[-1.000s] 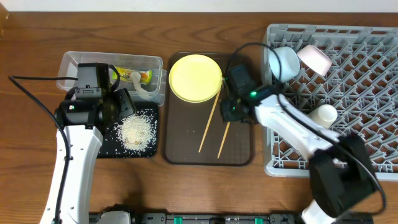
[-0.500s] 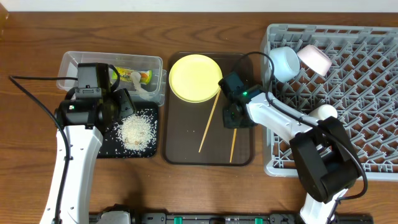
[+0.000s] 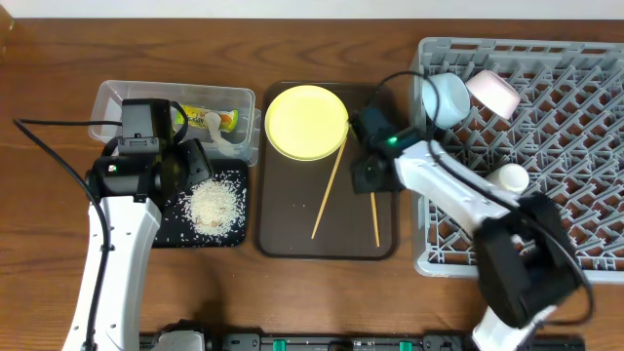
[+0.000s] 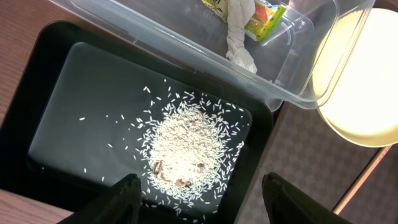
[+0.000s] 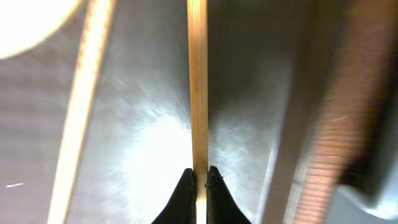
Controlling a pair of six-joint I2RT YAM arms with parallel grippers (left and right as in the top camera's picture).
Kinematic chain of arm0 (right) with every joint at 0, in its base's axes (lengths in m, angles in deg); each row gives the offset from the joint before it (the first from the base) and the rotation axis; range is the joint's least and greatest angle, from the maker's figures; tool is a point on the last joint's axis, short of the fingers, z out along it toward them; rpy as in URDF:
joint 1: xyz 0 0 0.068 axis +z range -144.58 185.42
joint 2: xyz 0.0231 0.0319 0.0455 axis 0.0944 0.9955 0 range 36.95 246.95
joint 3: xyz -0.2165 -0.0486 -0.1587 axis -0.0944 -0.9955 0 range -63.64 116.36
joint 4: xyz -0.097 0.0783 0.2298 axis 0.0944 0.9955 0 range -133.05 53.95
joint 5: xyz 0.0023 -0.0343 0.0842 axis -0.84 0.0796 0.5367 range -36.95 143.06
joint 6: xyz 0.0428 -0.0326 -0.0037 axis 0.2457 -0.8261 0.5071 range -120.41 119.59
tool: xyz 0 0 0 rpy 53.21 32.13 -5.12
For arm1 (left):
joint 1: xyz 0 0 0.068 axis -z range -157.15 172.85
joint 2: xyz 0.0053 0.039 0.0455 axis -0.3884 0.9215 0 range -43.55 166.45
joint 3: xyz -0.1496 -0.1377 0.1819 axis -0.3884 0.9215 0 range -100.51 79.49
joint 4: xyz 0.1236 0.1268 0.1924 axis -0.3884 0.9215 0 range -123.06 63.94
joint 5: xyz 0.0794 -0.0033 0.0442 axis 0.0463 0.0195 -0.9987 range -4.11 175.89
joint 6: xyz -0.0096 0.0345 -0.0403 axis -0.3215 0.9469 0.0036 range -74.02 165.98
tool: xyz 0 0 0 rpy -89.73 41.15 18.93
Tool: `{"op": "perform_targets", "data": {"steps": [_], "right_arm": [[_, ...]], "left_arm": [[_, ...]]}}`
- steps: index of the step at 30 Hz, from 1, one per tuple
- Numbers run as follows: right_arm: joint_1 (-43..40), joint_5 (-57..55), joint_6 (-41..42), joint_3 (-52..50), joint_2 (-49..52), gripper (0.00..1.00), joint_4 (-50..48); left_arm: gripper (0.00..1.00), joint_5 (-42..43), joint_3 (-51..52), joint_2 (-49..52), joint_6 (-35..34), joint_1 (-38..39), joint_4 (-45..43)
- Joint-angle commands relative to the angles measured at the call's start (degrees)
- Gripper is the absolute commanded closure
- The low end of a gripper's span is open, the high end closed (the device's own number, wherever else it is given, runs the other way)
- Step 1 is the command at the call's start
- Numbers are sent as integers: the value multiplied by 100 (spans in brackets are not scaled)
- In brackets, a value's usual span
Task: Sort waste into correct bins and load items into the dishwasher rack
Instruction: 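Carry the chopstick to the rack's left edge and release it, then grasp the second chopstick on the tray with the right gripper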
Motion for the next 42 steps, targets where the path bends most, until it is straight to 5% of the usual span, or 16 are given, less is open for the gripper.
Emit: {"op": "perform_targets", "data": {"steps": [1, 8, 22, 37, 42], "right_arm": [[-299, -55, -452, 275, -822, 99, 24], [-1064, -98, -953, 273, -1646, 99, 492], [-2013, -81, -1425, -111, -1462, 99, 1043], [-1945, 476, -1939, -31, -1375, 66, 374], [-1539, 1121, -2024, 20, -1504, 64, -549]], "left_arm": [[35, -31, 22, 7, -35, -28, 13], [35, -31, 22, 7, -35, -28, 11], [35, -31, 22, 7, -35, -28, -9], [35, -31, 22, 7, -35, -28, -9], [35, -31, 22, 7, -35, -28, -11]]}}
